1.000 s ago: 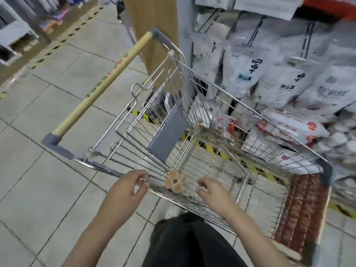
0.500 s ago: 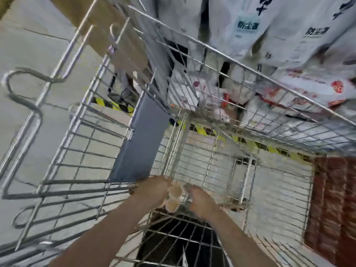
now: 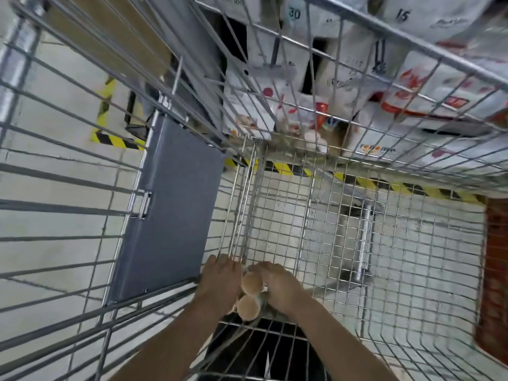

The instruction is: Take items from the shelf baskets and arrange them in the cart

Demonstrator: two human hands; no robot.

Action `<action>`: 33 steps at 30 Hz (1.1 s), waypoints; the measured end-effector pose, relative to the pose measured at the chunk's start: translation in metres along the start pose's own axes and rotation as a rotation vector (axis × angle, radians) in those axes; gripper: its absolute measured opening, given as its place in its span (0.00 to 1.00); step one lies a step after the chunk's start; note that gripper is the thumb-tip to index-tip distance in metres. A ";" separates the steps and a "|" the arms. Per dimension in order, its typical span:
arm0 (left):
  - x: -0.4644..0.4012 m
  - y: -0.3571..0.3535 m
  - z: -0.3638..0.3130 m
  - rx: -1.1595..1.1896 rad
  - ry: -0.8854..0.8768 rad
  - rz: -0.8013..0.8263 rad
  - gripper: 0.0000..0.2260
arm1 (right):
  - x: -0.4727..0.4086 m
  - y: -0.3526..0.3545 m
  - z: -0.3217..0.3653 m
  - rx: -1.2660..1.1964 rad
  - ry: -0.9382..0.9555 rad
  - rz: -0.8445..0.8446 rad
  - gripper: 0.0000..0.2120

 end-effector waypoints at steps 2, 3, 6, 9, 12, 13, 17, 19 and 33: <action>-0.003 0.002 0.000 -0.023 0.002 0.000 0.16 | -0.004 -0.001 0.001 0.048 0.023 -0.015 0.27; -0.003 0.003 -0.001 -0.032 0.005 0.003 0.15 | -0.006 0.000 0.000 0.072 0.029 -0.020 0.26; -0.005 0.004 -0.003 -0.047 0.006 0.028 0.13 | -0.002 0.002 -0.010 0.050 -0.001 -0.021 0.26; -0.005 0.009 -0.001 -0.031 0.034 0.006 0.14 | 0.011 0.012 -0.032 -0.047 -0.072 -0.038 0.28; -0.001 0.018 -0.001 0.067 0.054 -0.022 0.21 | 0.026 0.029 -0.049 -0.120 -0.116 -0.075 0.29; 0.002 0.021 -0.002 0.120 0.050 -0.034 0.23 | 0.031 0.035 -0.053 -0.128 -0.127 -0.088 0.29; 0.020 0.052 -0.003 0.493 0.036 -0.172 0.25 | 0.059 0.065 -0.063 -0.226 -0.179 -0.124 0.28; 0.037 0.083 -0.007 0.620 0.003 -0.297 0.21 | 0.082 0.084 -0.065 -0.309 -0.216 -0.161 0.26; 0.248 0.259 -0.049 1.396 -0.228 -0.804 0.19 | 0.351 0.193 -0.017 -1.052 -0.230 -0.688 0.22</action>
Point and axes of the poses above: each hand's wrist, its own x-axis away from the middle knuckle, its own y-axis out of the back of the hand, z = x × y, the point moved 9 cm from there along -x, towards the middle knuckle, and after that the axes turned 12 degrees about -y, right-handed, at the moved point
